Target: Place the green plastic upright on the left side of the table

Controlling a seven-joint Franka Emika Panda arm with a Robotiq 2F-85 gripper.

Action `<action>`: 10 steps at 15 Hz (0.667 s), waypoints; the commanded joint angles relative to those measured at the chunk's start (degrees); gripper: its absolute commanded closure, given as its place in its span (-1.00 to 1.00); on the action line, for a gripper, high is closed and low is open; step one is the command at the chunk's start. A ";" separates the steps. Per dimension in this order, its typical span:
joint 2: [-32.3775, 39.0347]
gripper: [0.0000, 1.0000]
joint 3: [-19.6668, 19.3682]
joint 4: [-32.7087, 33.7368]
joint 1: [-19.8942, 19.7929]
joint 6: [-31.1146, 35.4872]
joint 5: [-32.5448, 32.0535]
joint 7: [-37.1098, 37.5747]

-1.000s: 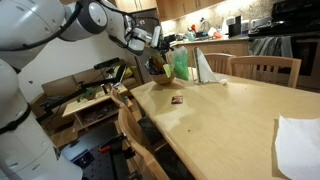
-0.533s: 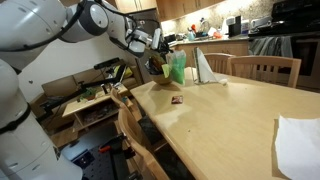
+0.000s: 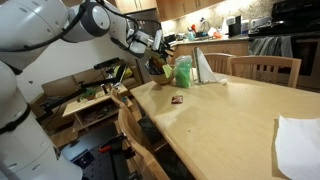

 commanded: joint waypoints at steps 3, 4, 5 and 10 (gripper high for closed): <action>-0.56 -0.75 1.48 -0.38 -1.17 0.90 1.04 -2.43; -0.87 -0.88 1.72 -0.76 -1.10 0.53 1.24 -2.62; -1.21 -1.00 2.29 -1.21 -0.95 -0.80 2.02 -3.11; -3.69 -1.00 2.67 -4.87 2.47 -9.73 1.80 -3.82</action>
